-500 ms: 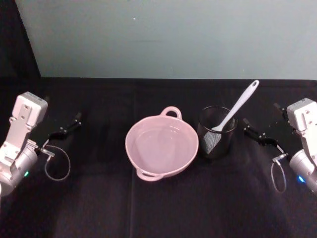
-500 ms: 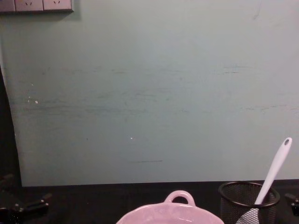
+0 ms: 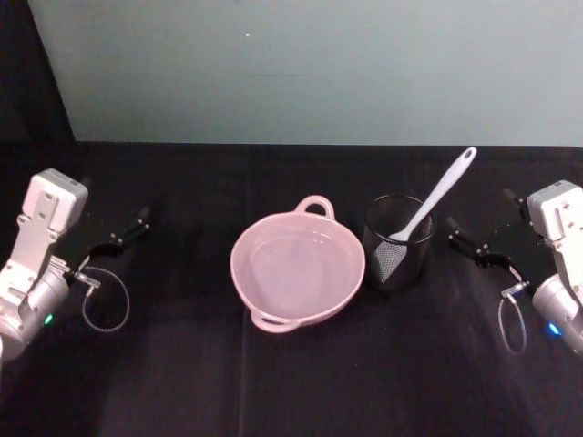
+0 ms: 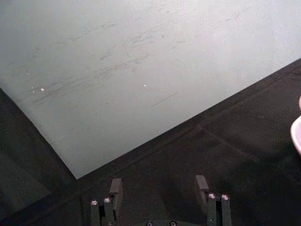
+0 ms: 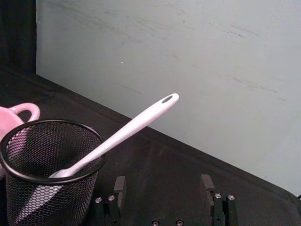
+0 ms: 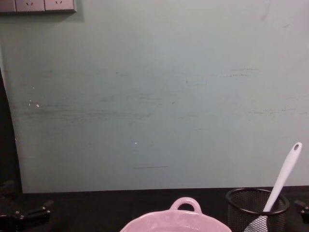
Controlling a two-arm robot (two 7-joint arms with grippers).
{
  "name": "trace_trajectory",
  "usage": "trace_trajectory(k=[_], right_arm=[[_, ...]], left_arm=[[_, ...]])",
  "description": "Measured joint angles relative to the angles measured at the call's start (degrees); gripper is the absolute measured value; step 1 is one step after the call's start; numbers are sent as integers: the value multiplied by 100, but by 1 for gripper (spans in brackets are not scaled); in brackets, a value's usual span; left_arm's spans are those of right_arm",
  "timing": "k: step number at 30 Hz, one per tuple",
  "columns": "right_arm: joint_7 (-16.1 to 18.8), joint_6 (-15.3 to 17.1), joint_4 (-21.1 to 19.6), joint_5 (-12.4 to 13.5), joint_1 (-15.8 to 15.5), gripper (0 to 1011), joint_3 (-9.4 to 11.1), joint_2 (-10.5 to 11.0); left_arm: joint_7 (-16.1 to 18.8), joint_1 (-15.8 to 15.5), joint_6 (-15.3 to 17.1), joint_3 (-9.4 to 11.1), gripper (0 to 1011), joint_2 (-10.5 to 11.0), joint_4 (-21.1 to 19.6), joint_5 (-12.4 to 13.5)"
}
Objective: Use the one hand to pick up the spoon and stir the clear water in the bowl.
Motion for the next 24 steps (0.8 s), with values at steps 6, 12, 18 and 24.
trace_trajectory(k=[6,12,18,24], right_arm=[[0,0,0,0,0,1002,0,0],[0,0,0,0,0,1002,0,0],[0,0,0,0,0,1002,0,0],[-91,33,-163,-88,-131,1002,87,20]], left_arm=[[0,0,0,0,1011,0,0,0],[0,0,0,0,1011,0,0,0],[0,0,0,0,1011,0,0,0],[0,0,0,0,1011,0,0,0]])
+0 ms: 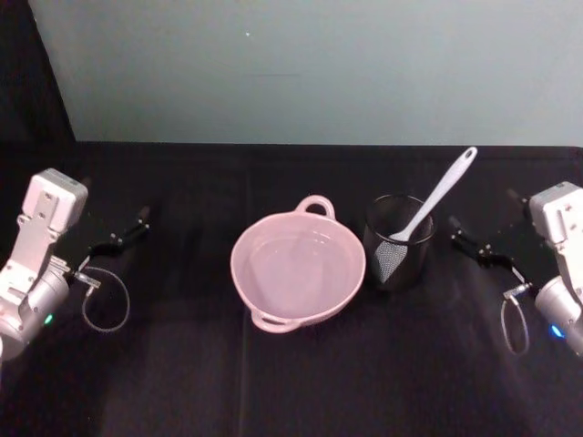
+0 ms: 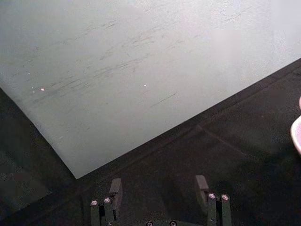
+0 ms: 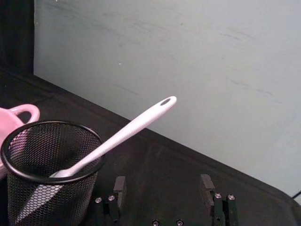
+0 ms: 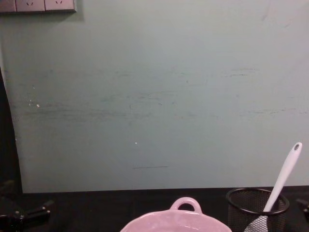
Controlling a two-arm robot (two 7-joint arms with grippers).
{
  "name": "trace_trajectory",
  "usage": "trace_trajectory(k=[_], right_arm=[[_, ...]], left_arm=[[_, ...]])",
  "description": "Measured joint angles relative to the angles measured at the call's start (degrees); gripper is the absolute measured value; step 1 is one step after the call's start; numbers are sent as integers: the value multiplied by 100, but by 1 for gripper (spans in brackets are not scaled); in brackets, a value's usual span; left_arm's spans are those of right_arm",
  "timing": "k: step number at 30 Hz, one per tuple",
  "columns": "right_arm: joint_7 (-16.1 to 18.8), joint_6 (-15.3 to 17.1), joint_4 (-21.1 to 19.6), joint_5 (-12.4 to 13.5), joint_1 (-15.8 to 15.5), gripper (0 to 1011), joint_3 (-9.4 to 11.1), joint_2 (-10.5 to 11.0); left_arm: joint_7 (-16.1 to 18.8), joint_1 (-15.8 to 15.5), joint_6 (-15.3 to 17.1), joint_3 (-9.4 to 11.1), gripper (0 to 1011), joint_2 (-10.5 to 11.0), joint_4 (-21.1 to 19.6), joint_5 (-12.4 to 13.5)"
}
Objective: Use the one hand to pick up the spoon and stir the clear water in the bowl.
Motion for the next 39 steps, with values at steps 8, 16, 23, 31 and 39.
trace_trajectory(k=[8,16,23,31,39], right_arm=[[-94,101,-627,83,-472,1002,349,147],[369,124,-894,897,-673,1002,724,21],[964,278,-707,1715,-511,1002,912,-394],[1402,571,-291,2465,-245,1002,1106,-898],[1798,882,240,3107,85,1002,1320,-1363]], left_arm=[[0,0,0,0,1011,0,0,0],[0,0,0,0,1011,0,0,0],[0,0,0,0,1011,0,0,0],[0,0,0,0,1011,0,0,0],[0,0,0,0,1011,0,0,0]])
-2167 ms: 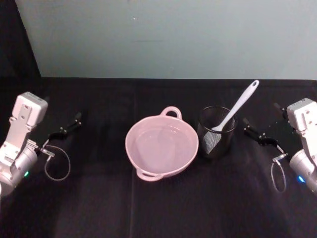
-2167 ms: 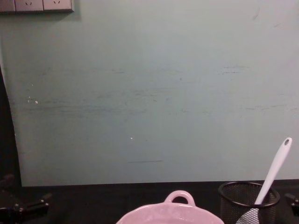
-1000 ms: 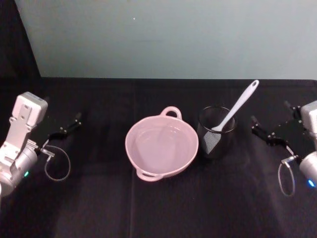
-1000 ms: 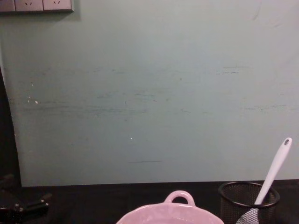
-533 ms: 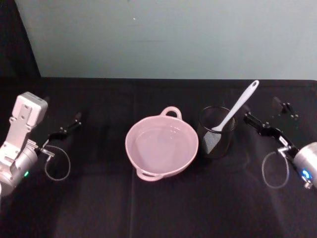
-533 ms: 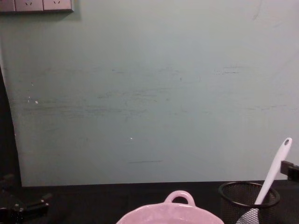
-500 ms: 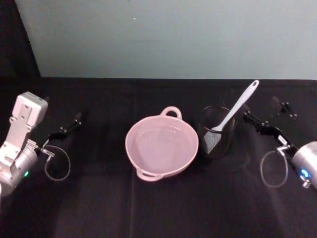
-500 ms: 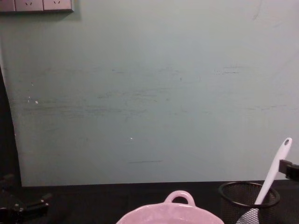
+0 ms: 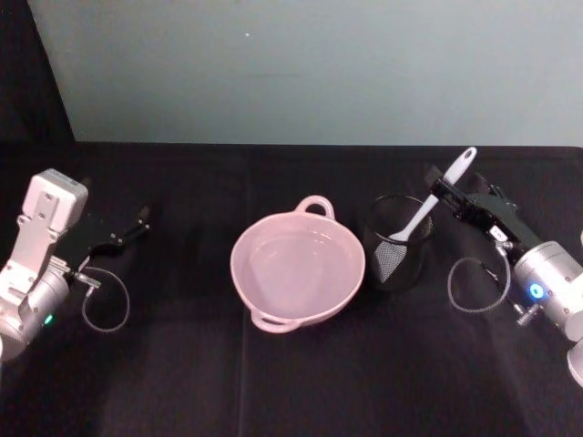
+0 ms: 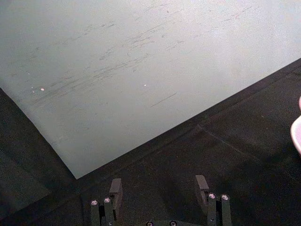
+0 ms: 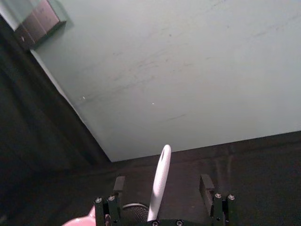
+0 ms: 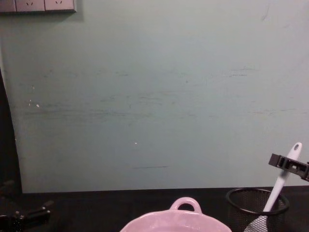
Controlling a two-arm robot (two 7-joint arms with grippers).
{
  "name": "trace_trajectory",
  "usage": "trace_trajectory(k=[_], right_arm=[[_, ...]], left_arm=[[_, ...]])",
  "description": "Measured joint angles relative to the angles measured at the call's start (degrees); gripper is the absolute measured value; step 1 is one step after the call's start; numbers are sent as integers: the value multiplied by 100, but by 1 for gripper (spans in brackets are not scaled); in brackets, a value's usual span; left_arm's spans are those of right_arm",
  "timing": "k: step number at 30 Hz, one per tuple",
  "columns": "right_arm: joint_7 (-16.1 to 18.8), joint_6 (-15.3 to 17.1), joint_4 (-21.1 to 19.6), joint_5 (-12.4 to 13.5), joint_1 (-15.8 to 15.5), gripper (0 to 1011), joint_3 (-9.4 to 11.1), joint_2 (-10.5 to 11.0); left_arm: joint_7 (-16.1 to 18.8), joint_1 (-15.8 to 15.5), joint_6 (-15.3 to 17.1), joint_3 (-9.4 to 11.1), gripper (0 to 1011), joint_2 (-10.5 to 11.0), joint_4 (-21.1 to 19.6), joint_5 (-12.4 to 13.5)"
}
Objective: Use the one hand to pick up the spoon and stir the clear water in the bowl.
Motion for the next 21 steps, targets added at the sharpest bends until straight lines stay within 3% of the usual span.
trace_trajectory(k=[7,12,21], right_arm=[[208,60,257,433,98,1002,111,-192],[256,36,323,579,119,980,123,-224],[313,33,422,899,174,738,123,-260]], left_arm=[[0,0,0,0,1011,0,0,0],[0,0,0,0,1011,0,0,0],[0,0,0,0,1011,0,0,0]])
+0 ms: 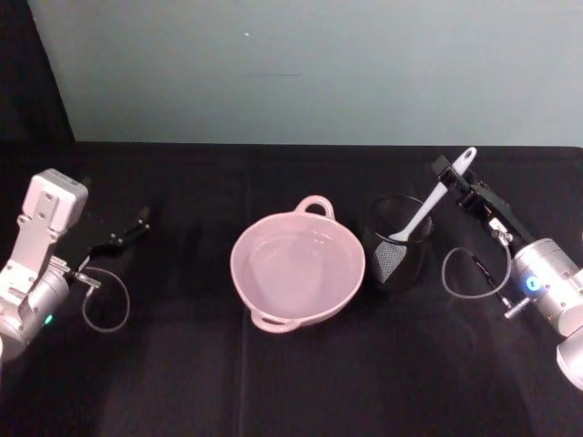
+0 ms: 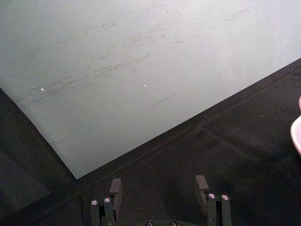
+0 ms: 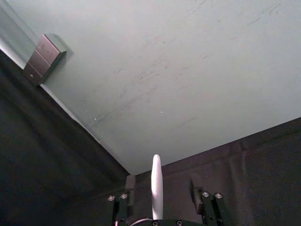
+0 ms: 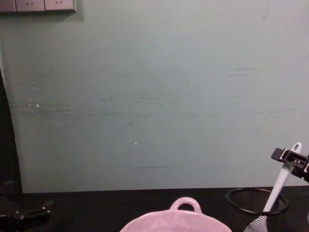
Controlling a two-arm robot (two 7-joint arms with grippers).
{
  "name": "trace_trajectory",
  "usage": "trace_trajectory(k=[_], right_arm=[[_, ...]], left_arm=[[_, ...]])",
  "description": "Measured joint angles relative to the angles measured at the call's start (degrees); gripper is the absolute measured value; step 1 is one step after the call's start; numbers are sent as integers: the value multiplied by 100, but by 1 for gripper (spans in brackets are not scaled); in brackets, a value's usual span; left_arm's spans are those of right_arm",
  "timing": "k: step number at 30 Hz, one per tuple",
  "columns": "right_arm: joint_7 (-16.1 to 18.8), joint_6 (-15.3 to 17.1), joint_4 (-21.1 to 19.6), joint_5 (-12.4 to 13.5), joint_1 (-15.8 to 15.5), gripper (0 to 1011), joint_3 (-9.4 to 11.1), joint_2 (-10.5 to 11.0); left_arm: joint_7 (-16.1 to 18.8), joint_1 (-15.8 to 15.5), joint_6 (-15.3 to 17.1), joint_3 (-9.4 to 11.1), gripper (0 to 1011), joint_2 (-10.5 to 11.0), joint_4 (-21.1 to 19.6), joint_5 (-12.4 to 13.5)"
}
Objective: Use the one hand to pick up the spoon and stir the clear water in the bowl.
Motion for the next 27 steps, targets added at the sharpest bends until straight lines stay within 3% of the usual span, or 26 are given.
trace_trajectory(k=[19,27], right_arm=[[-53,-88,36,156,74,130,-152,73],[-147,-199,-266,-145,93,116,-235,252]], left_arm=[[0,0,0,0,1011,0,0,0],[0,0,0,0,1011,0,0,0]])
